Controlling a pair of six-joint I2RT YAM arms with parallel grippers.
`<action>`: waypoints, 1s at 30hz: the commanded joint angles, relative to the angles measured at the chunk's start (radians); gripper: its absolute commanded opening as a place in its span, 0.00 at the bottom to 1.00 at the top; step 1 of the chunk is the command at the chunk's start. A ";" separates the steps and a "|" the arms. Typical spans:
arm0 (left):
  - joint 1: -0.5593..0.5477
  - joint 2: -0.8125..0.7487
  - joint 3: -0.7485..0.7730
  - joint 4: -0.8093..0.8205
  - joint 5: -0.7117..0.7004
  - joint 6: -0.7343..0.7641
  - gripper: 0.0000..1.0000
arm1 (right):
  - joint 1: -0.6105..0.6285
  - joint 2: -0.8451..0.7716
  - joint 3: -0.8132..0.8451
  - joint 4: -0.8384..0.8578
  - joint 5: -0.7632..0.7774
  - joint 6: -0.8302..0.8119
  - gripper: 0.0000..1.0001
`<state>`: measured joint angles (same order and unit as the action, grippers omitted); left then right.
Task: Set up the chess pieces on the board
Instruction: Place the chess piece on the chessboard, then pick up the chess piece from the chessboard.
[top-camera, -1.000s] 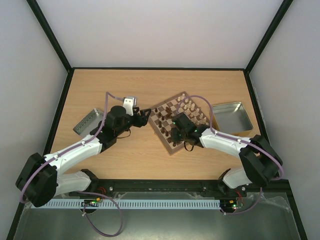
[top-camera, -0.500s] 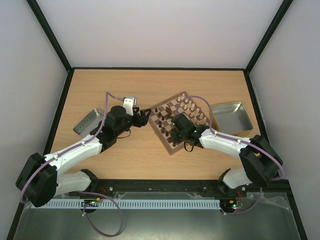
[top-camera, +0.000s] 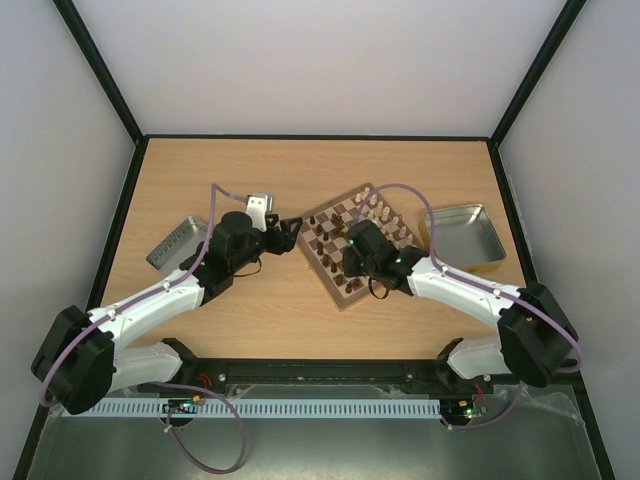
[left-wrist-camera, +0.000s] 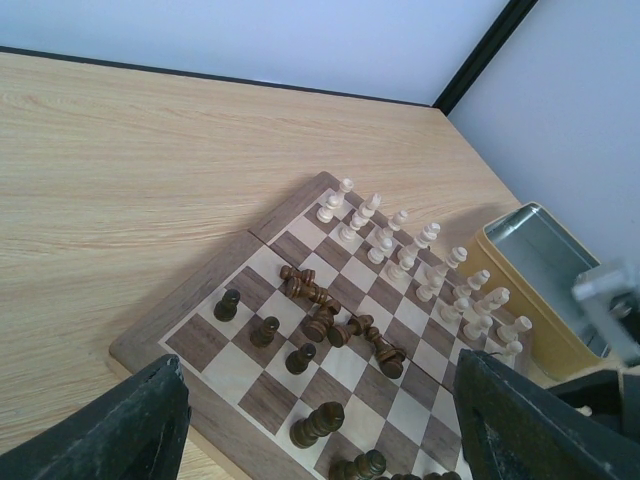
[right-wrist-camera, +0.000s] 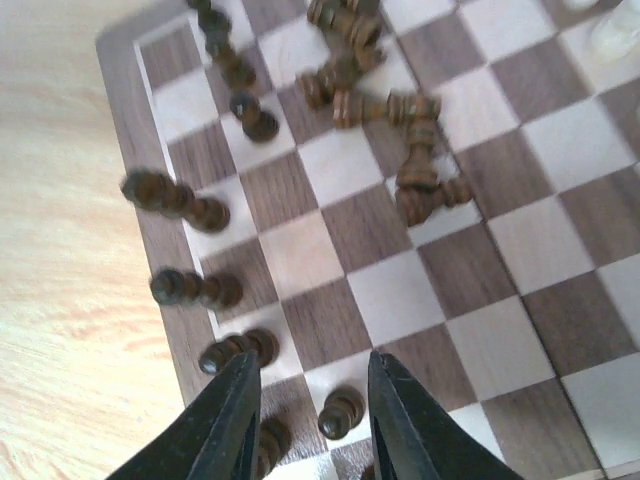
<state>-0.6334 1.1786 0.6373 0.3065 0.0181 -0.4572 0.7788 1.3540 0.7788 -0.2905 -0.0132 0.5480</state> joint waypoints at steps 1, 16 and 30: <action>0.009 -0.028 -0.011 -0.003 -0.007 -0.008 0.74 | 0.003 -0.043 0.055 -0.038 0.136 0.076 0.31; 0.045 -0.077 -0.038 -0.018 0.014 -0.024 0.76 | -0.145 0.270 0.259 -0.071 0.109 0.181 0.39; 0.054 -0.053 -0.040 0.006 0.043 -0.029 0.75 | -0.145 0.376 0.274 -0.085 0.107 0.197 0.32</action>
<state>-0.5884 1.1240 0.6048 0.2928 0.0505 -0.4828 0.6331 1.7061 1.0237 -0.3416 0.0566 0.7307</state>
